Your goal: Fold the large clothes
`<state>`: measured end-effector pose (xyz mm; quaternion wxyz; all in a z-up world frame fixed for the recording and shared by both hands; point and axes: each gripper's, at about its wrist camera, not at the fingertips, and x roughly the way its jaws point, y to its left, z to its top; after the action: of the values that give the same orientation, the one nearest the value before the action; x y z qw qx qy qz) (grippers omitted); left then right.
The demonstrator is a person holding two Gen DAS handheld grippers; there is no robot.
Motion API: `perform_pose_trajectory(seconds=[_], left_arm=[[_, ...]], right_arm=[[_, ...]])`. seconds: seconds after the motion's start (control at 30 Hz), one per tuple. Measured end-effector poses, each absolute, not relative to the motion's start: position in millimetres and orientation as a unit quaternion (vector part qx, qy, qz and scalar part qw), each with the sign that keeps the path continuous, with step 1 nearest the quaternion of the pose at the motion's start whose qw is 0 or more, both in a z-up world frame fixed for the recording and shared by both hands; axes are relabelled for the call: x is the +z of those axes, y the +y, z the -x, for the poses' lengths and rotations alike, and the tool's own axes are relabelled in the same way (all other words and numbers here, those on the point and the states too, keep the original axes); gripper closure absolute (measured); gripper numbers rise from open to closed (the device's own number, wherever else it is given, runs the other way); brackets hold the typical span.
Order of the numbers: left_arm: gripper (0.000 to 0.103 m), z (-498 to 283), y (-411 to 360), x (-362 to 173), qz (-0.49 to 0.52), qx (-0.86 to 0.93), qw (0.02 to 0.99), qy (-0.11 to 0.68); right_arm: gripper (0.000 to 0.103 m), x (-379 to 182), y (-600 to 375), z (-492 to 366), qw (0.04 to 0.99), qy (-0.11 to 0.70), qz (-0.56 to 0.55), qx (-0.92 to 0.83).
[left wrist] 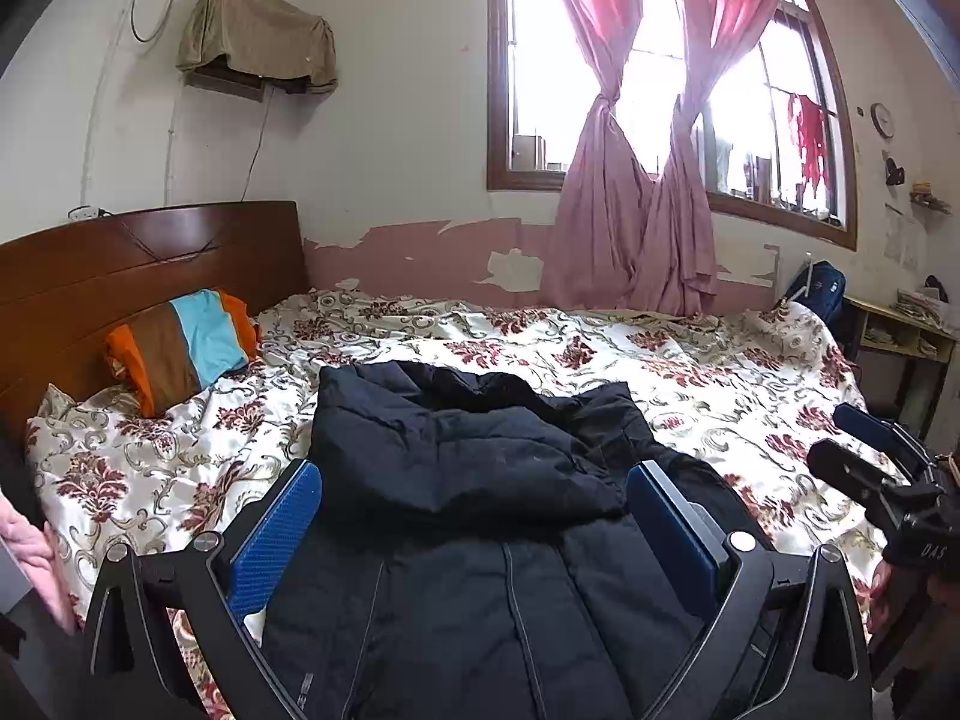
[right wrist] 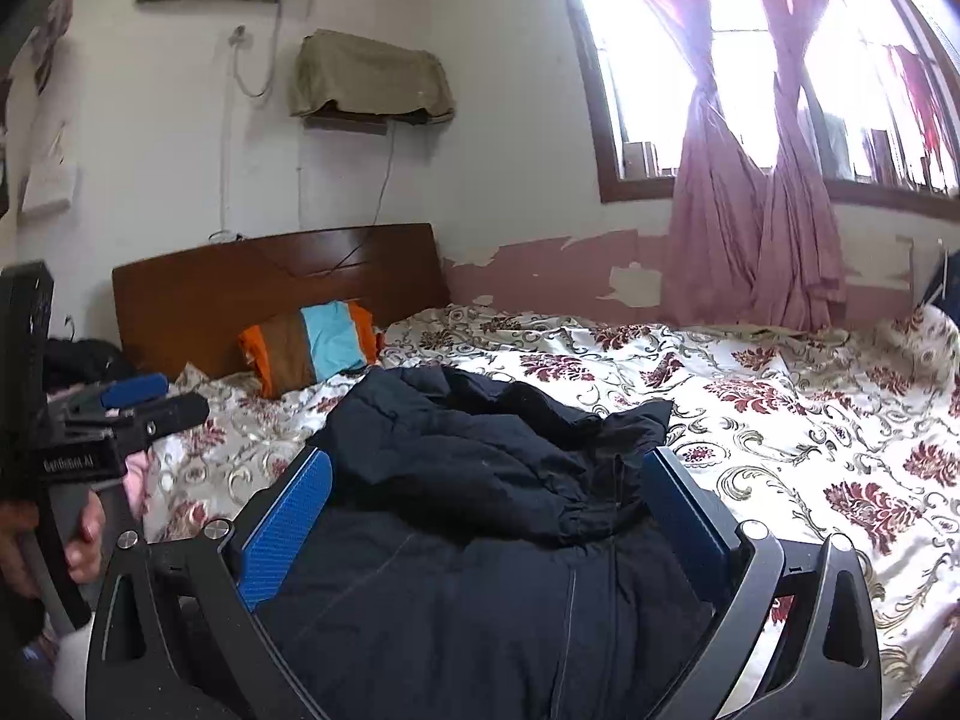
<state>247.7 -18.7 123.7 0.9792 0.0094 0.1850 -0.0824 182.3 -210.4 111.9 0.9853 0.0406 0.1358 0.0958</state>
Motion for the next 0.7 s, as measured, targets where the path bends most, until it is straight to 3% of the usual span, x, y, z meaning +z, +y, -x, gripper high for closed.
perform_pose_trajectory(seconds=[0.37, 0.7], left_arm=[[0.000, -212, -12, 111, -0.031, -0.073, 0.979, 0.187], [0.000, -190, 0, 67, -0.039, -0.081, 0.967, 0.240]], right_arm=[[0.002, 97, -209, -143, 0.983, 0.153, -0.042, 0.090], [0.002, 66, -202, -120, 0.973, 0.213, -0.022, 0.091]])
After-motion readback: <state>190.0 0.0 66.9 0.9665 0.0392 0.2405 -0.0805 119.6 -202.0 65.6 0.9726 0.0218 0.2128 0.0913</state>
